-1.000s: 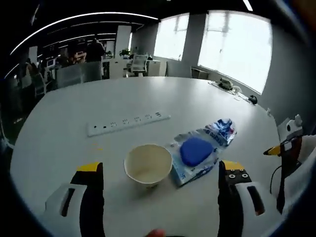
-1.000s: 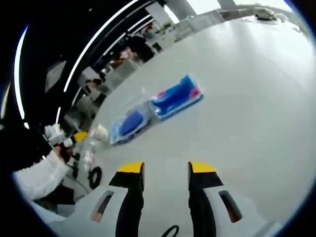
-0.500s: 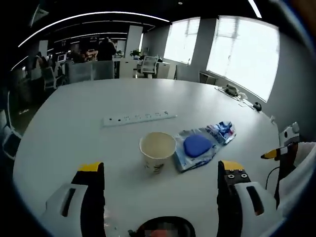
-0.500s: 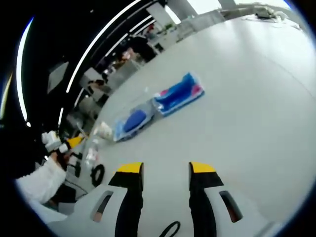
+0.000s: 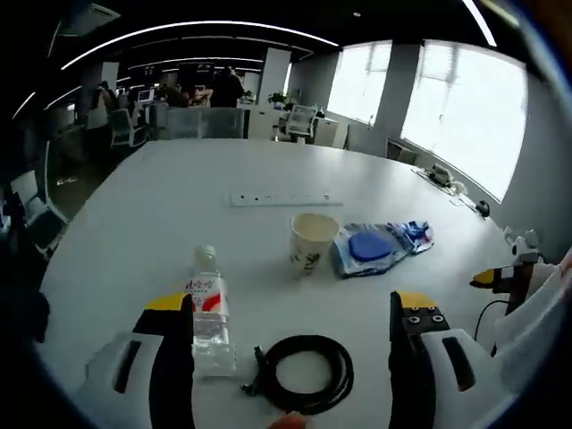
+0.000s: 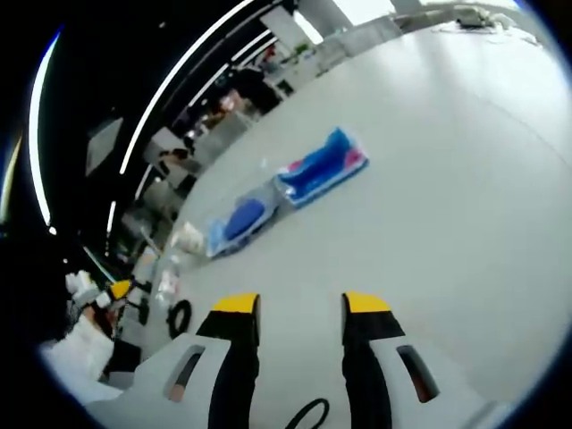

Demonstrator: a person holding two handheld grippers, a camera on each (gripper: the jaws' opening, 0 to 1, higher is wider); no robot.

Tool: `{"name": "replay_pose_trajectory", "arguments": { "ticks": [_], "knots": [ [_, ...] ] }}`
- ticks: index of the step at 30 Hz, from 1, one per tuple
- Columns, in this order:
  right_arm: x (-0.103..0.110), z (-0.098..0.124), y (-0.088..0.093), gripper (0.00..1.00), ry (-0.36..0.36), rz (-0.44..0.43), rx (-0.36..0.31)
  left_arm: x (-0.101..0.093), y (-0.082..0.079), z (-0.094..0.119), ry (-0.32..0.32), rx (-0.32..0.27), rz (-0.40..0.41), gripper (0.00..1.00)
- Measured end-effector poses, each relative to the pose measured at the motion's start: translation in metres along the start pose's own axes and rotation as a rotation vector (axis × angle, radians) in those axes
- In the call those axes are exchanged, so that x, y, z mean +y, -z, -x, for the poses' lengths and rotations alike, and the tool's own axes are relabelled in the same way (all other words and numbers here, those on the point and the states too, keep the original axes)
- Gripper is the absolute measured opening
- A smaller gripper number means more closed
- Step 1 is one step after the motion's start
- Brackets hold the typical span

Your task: Arrange the tabletop items into an orderly group along one side of the table until the central work area is clear of visible clutter.

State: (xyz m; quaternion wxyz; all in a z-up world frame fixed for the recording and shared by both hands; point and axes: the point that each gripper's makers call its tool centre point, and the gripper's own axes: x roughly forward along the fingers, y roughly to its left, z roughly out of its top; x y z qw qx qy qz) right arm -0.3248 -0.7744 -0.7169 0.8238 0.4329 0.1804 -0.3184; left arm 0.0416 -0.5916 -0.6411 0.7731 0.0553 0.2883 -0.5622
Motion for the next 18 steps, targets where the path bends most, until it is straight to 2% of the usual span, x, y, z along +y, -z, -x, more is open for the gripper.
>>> {"name": "replay_pose_trajectory", "arguments": {
  "ticks": [2,6,13,18],
  "knots": [
    [0.001,-0.002,-0.001,0.34,-0.003,-0.001,0.000,0.004,0.003,0.009,-0.024,-0.033,0.058,0.91],
    [0.004,-0.004,-0.001,0.34,-0.011,0.016,0.018,0.005,0.016,0.012,-0.025,0.001,0.055,0.90],
    [0.006,-0.001,0.001,0.34,-0.012,0.031,0.028,0.004,0.016,0.016,-0.032,-0.017,0.086,0.90],
    [0.006,0.008,0.006,0.34,-0.004,0.035,0.040,-0.003,0.024,0.012,-0.014,0.001,0.090,0.89]
  ]
}}
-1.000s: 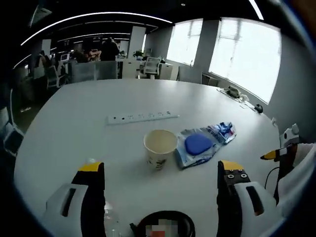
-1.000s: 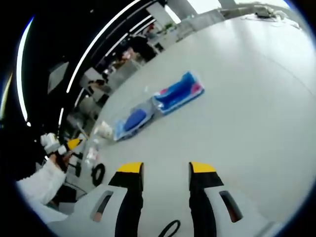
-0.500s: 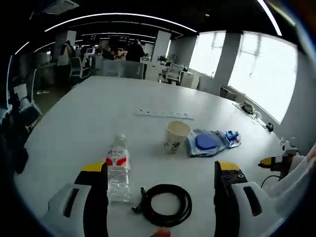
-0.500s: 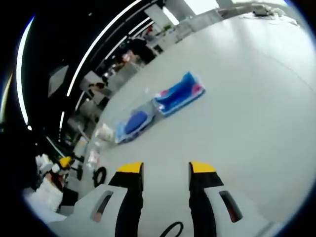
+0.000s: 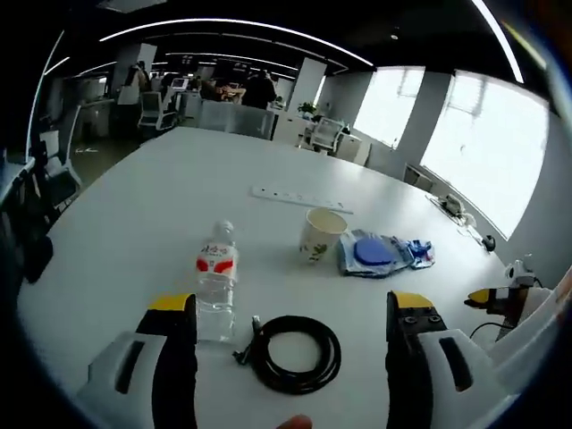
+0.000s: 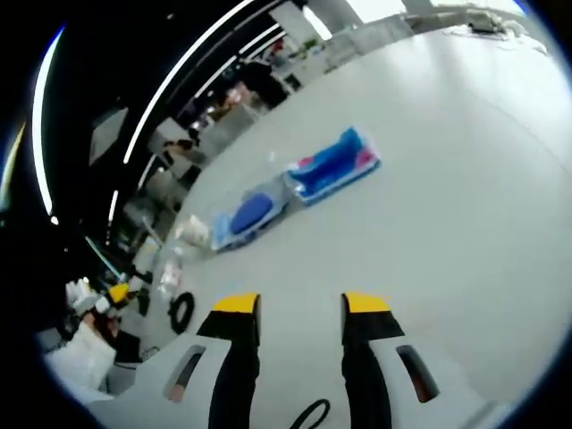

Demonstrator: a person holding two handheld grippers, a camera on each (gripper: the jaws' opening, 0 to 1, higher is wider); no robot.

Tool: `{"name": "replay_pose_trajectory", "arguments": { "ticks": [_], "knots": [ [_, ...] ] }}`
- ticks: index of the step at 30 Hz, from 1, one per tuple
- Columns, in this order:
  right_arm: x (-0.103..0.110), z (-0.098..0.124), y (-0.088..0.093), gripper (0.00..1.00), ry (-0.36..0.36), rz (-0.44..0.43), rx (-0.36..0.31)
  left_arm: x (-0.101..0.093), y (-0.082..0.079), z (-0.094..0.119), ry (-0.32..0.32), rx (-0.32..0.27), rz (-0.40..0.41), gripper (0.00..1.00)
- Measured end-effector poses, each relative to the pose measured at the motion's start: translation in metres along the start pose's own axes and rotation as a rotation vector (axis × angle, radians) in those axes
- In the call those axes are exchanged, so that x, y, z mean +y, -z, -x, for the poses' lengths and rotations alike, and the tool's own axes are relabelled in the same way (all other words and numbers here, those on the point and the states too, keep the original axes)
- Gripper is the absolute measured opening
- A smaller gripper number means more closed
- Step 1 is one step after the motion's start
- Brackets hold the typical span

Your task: Arrange the tabletop items into an orderly group along one side of the table until the central work area is clear of visible clutter.

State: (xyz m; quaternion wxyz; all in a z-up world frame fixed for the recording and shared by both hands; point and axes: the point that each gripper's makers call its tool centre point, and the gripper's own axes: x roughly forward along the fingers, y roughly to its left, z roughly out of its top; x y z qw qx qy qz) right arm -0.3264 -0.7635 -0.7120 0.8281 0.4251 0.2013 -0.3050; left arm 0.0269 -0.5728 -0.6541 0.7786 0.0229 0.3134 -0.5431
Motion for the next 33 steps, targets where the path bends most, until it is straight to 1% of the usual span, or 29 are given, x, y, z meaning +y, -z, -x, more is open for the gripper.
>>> {"name": "replay_pose_trajectory", "arguments": {
  "ticks": [3,7,10,14,16,18,19,21,23,25,28,30,32,33],
  "knots": [
    [-0.002,0.006,0.003,0.34,0.006,-0.004,0.001,-0.001,0.003,-0.002,-0.002,0.005,0.011,0.88],
    [-0.008,0.014,0.007,0.34,0.015,-0.005,0.002,-0.004,0.002,-0.004,0.000,-0.011,0.046,0.88],
    [-0.013,0.018,0.012,0.34,0.023,-0.010,0.003,-0.011,0.004,-0.002,0.016,-0.004,0.029,0.88],
    [-0.011,0.019,0.018,0.34,0.015,-0.024,0.002,-0.015,0.009,0.006,0.026,0.009,0.008,0.89],
    [-0.008,0.018,0.023,0.34,0.009,-0.023,0.010,-0.011,0.016,0.010,0.016,0.031,0.015,0.88],
    [-0.006,0.016,0.028,0.33,0.000,-0.024,0.021,0.001,0.027,0.016,-0.034,0.070,0.051,0.84],
    [-0.004,0.016,0.031,0.33,-0.009,-0.028,0.024,0.004,0.030,0.018,-0.037,0.083,0.054,0.83],
    [-0.002,0.014,0.034,0.33,-0.022,-0.047,0.024,0.007,0.031,0.021,-0.041,0.084,0.051,0.84],
    [-0.002,0.013,0.037,0.33,-0.026,-0.059,0.026,0.012,0.033,0.024,-0.044,0.108,0.038,0.83],
    [0.000,0.013,0.041,0.33,-0.026,-0.059,0.030,0.018,0.032,0.024,-0.053,0.123,0.021,0.83],
    [0.002,0.013,0.046,0.33,-0.028,-0.058,0.042,0.032,0.025,0.020,-0.075,0.137,0.013,0.82],
    [0.002,0.013,0.049,0.33,-0.029,-0.053,0.053,0.043,0.020,0.012,-0.093,0.151,0.037,0.80],
    [0.001,0.013,0.050,0.33,-0.031,-0.051,0.055,0.050,0.015,0.004,-0.100,0.160,0.066,0.79],
    [0.001,0.015,0.049,0.33,-0.030,-0.053,0.052,0.055,0.012,-0.003,-0.104,0.166,0.086,0.79]
  ]
}}
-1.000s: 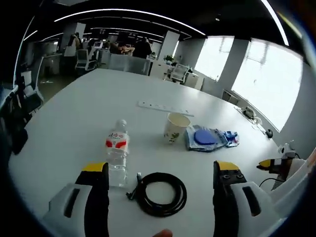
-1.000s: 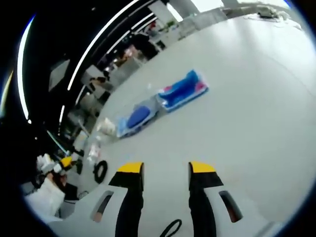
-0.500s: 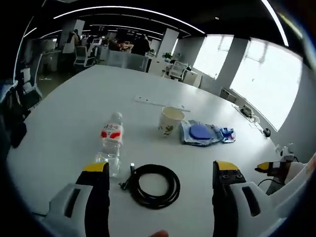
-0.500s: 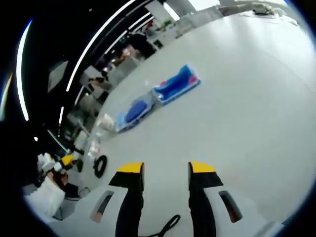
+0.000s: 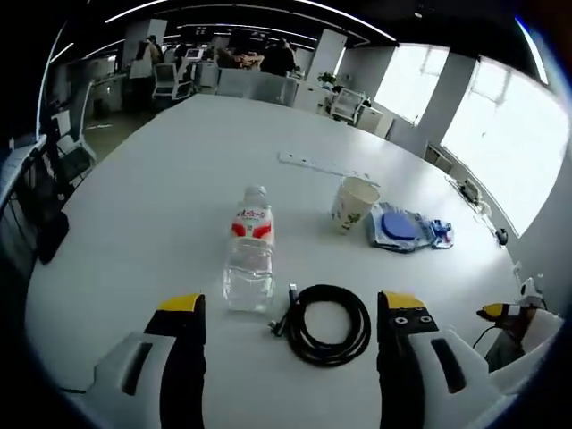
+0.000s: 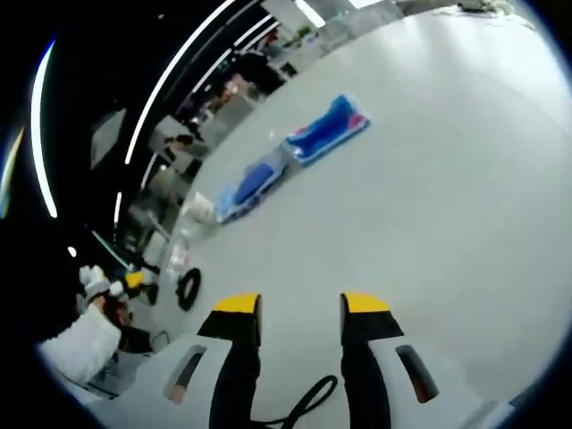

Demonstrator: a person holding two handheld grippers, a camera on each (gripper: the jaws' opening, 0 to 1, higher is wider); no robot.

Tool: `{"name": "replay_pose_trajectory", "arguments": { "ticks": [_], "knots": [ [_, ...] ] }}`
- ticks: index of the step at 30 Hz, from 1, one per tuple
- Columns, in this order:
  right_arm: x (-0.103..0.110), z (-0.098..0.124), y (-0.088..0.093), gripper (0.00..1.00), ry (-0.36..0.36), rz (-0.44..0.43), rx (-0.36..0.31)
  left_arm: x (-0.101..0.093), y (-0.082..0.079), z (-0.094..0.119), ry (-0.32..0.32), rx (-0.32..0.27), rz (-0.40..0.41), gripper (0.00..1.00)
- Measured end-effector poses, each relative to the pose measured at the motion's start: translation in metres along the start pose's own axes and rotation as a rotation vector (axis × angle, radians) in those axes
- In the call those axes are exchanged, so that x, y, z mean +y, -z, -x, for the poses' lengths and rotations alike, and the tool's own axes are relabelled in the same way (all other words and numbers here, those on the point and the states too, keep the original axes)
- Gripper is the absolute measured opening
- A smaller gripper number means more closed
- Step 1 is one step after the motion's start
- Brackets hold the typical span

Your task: Arrange the tabletop items into an orderly group along one side of the table until the central work area is clear of visible clutter.

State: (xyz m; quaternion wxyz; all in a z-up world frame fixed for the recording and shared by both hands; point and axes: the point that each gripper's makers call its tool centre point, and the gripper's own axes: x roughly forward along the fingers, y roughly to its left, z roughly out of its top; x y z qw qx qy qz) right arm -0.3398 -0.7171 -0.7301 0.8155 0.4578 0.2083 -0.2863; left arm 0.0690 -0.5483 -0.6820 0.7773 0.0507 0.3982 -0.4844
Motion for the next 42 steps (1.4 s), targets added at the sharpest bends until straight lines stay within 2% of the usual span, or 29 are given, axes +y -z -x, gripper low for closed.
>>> {"name": "replay_pose_trajectory", "arguments": {
  "ticks": [3,4,5,9,12,16,22,28,32,34,37,40,42],
  "knots": [
    [0.001,0.007,-0.003,0.33,0.003,-0.016,-0.022,0.005,-0.006,-0.019,-0.006,0.039,-0.012,0.79],
    [0.000,0.009,-0.003,0.33,0.005,-0.020,-0.026,0.011,0.002,-0.025,-0.033,0.126,-0.009,0.77],
    [-0.002,0.012,-0.003,0.33,0.008,-0.029,-0.032,0.012,0.001,-0.033,-0.042,0.148,-0.032,0.75],
    [-0.008,0.020,0.000,0.33,0.022,-0.050,-0.043,0.013,-0.002,-0.053,-0.047,0.199,-0.064,0.74],
    [-0.016,0.034,0.002,0.33,0.049,-0.066,-0.061,0.010,-0.013,-0.071,-0.044,0.195,-0.077,0.74],
    [-0.027,0.051,0.006,0.32,0.086,-0.085,-0.076,0.015,-0.020,-0.089,-0.075,0.215,-0.110,0.73],
    [-0.039,0.066,0.008,0.32,0.123,-0.128,-0.108,0.026,-0.018,-0.107,-0.112,0.226,-0.104,0.70],
    [-0.037,0.066,0.004,0.31,0.138,-0.138,-0.124,0.032,-0.013,-0.111,-0.130,0.240,-0.119,0.62],
    [-0.031,0.063,0.002,0.31,0.137,-0.129,-0.117,0.037,-0.007,-0.113,-0.145,0.239,-0.094,0.61],
    [-0.025,0.064,-0.005,0.31,0.127,-0.103,-0.128,0.036,-0.004,-0.114,-0.147,0.242,-0.095,0.59],
    [-0.023,0.068,-0.009,0.31,0.133,-0.034,-0.118,0.037,0.001,-0.114,-0.159,0.266,-0.145,0.56],
    [-0.028,0.071,-0.004,0.31,0.141,-0.031,-0.105,0.040,0.000,-0.113,-0.169,0.275,-0.190,0.52],
    [-0.034,0.073,0.000,0.31,0.146,-0.057,-0.101,0.041,-0.001,-0.112,-0.176,0.272,-0.189,0.50]
  ]
}}
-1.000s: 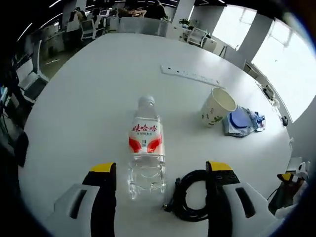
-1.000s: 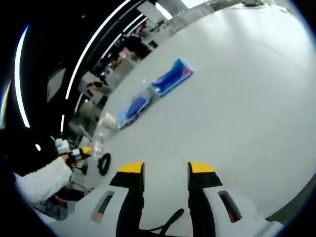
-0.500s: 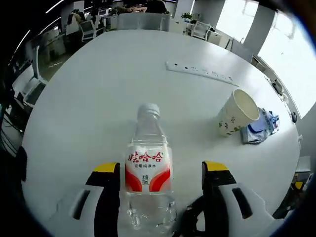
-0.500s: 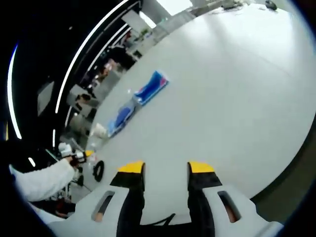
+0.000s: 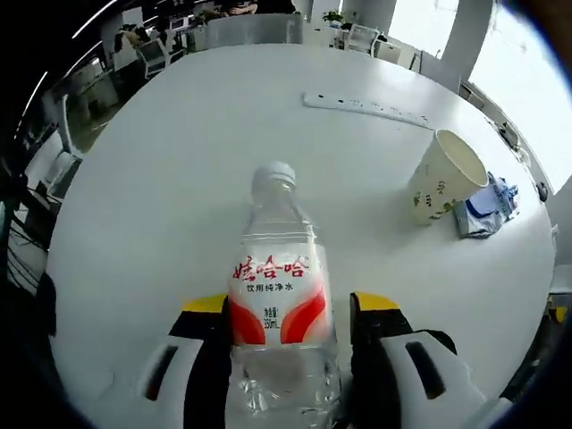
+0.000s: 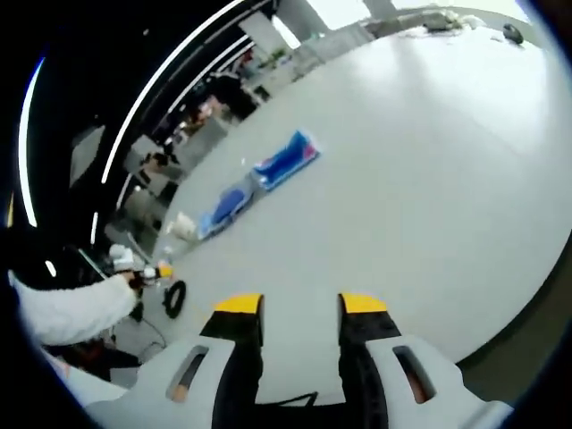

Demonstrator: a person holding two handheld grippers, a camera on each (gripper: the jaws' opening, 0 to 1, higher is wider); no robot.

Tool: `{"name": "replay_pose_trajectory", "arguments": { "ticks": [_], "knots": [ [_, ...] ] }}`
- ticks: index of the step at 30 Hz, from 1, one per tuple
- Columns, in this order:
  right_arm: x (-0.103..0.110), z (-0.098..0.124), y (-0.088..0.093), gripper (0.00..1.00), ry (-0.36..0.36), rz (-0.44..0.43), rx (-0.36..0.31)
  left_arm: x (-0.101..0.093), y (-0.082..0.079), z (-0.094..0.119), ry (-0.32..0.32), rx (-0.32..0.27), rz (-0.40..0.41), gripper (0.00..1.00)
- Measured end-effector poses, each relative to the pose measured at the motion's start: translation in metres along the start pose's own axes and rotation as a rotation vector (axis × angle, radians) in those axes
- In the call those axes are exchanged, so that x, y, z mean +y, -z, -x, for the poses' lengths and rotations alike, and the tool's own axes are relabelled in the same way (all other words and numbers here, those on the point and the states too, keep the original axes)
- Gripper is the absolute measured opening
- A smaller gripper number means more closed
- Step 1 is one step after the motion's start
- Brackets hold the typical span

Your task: Arrange the tabletop items into an orderly group along one side of the table until the central work area is clear of visible clutter.

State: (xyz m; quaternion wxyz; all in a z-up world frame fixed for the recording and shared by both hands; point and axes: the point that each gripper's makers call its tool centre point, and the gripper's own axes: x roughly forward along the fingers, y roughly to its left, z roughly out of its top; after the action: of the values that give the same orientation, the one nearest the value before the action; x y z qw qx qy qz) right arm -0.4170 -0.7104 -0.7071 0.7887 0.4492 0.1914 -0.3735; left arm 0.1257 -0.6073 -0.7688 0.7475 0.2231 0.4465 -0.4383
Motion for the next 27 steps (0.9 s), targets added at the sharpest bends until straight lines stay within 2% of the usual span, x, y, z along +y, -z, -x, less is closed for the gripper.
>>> {"name": "replay_pose_trajectory", "arguments": {
  "ticks": [4,7,12,15,22,24,25,27],
  "knots": [
    [-0.008,0.006,0.005,0.31,0.020,-0.014,0.002,0.004,-0.001,-0.001,-0.027,0.000,-0.027,0.46],
    [-0.012,0.010,0.007,0.31,0.026,-0.027,0.004,0.003,-0.003,-0.003,-0.039,-0.002,-0.043,0.46],
    [-0.014,0.017,-0.001,0.31,0.028,-0.039,-0.026,0.003,-0.005,-0.005,-0.054,-0.013,-0.012,0.46],
    [-0.017,0.023,0.000,0.31,0.031,-0.053,-0.043,0.003,-0.009,-0.004,-0.050,-0.078,0.058,0.46],
    [-0.030,0.030,0.014,0.31,0.058,-0.081,-0.036,0.000,-0.010,0.001,-0.036,-0.104,0.104,0.42],
    [-0.031,0.031,0.015,0.31,0.063,-0.091,-0.039,-0.002,-0.016,0.004,-0.003,-0.142,0.198,0.40],
    [-0.031,0.031,0.015,0.31,0.062,-0.093,-0.042,-0.002,-0.011,0.003,0.016,-0.123,0.214,0.39],
    [-0.032,0.028,0.015,0.31,0.063,-0.094,-0.042,0.001,-0.011,0.001,0.027,-0.118,0.195,0.38]
  ]
}}
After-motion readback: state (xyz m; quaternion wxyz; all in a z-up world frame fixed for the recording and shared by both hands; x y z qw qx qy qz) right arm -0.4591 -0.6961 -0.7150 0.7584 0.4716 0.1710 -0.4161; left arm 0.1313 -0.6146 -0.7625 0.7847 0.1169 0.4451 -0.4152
